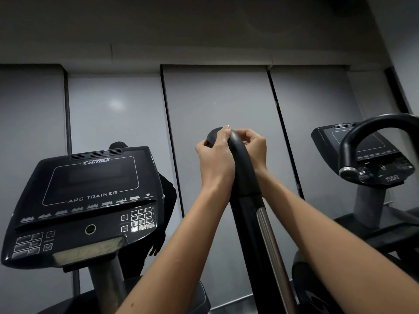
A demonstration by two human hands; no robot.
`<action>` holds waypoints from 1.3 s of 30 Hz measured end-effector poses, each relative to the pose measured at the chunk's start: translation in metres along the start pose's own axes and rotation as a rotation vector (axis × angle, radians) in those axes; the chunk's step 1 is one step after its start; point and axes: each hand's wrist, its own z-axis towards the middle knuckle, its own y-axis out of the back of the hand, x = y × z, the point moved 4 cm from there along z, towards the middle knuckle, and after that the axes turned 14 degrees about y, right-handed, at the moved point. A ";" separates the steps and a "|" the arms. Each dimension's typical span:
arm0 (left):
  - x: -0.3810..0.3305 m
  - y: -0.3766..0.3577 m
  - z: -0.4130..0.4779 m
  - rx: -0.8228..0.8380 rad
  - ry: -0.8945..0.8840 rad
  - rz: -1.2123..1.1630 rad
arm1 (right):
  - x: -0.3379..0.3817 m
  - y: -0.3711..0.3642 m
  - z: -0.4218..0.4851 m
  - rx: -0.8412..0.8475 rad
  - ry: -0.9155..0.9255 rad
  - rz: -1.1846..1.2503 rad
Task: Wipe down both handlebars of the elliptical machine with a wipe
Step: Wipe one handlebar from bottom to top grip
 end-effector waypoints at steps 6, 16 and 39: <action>0.000 -0.002 0.000 0.044 -0.014 -0.004 | 0.008 -0.012 0.019 0.272 -0.276 -0.018; 0.001 -0.001 -0.002 0.026 -0.018 -0.022 | 0.027 0.003 0.024 0.259 -0.369 0.303; -0.007 0.069 -0.113 0.219 0.048 0.068 | 0.145 0.041 -0.127 -0.053 -0.027 0.283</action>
